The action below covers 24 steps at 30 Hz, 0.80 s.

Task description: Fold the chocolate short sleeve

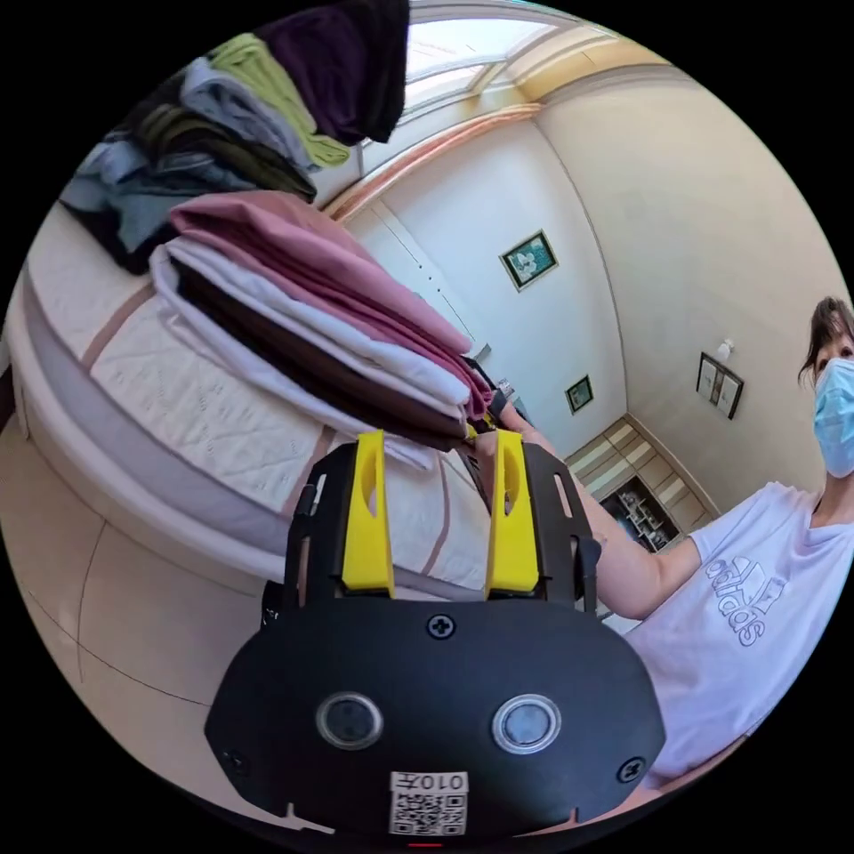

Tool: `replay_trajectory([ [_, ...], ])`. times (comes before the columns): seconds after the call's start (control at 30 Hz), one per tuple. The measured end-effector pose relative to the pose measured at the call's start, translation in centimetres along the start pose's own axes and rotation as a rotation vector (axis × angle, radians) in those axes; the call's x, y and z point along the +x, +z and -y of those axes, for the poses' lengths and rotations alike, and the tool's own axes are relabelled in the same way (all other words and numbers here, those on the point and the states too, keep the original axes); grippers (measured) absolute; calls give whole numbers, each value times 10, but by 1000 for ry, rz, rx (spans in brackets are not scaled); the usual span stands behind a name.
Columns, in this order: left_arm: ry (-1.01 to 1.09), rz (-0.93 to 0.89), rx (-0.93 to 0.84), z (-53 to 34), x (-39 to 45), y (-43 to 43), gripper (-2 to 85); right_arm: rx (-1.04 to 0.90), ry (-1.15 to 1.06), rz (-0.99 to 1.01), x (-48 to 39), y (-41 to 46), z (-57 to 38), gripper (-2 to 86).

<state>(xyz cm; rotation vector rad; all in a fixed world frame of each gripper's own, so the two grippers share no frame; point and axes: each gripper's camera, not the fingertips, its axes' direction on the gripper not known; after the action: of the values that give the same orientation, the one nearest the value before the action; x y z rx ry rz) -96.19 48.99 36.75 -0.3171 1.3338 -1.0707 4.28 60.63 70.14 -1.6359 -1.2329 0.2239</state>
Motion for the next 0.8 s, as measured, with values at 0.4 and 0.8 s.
replay_trajectory([
  [0.4, -408, -90, 194, 48, -71, -50, 248, -8, 8, 75, -21, -10, 11, 102],
  [0.8, -509, -225, 225, 46, -48, -53, 253, 4, 9, 105, -27, -24, -13, 101],
])
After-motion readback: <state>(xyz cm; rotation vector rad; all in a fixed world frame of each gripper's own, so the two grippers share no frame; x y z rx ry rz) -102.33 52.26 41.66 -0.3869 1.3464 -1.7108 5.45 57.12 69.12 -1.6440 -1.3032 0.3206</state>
